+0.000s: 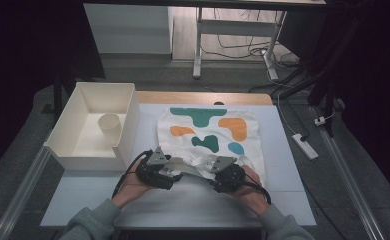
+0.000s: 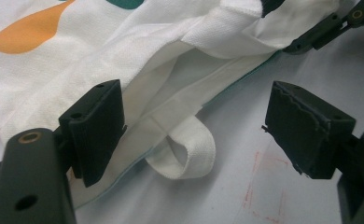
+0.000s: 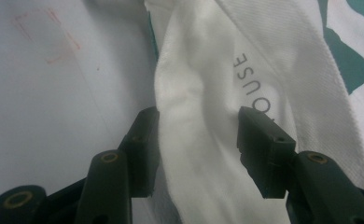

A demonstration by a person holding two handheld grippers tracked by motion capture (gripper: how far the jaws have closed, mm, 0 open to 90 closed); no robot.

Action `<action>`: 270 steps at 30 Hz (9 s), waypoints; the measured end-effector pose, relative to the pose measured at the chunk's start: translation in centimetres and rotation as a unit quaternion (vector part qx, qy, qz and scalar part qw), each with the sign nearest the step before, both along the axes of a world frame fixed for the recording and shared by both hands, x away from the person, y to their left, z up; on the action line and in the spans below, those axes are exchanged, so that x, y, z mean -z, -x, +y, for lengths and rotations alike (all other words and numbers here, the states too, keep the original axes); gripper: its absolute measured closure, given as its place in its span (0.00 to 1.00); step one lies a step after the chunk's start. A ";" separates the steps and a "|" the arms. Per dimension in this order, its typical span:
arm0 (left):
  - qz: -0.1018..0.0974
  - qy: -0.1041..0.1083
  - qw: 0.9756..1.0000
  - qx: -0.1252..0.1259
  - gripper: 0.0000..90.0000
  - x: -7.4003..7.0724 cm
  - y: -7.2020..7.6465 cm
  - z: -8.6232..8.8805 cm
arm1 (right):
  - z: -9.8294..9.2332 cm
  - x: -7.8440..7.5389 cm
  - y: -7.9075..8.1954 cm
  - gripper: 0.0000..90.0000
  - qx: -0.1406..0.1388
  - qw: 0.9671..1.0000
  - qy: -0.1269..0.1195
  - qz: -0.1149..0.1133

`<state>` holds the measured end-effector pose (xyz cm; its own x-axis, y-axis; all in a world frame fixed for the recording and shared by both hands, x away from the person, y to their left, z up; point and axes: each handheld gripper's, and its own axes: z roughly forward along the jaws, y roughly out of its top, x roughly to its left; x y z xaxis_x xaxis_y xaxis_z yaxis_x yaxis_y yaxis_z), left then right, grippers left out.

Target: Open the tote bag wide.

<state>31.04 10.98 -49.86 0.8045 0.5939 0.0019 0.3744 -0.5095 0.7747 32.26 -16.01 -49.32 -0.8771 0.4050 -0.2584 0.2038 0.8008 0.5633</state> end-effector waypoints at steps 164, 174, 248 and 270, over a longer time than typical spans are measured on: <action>-0.012 -0.118 0.981 0.151 0.95 2.3 0.3 -9.6 | -6.9 -0.8 -11.9 0.97 0.141 0.975 -0.168 0.022; -0.004 -0.085 0.984 0.155 0.97 1.1 0.6 -8.7 | -6.9 -1.1 -11.6 0.97 0.139 0.976 -0.168 0.014; 0.013 -0.037 0.984 0.173 0.97 -0.9 3.0 -7.6 | 0.4 -3.4 -4.9 0.65 -0.009 0.996 -0.070 0.045; 0.029 -0.034 0.984 0.173 0.97 -0.5 2.5 -7.5 | 0.0 -3.7 -5.6 0.98 0.000 0.998 -0.066 -0.013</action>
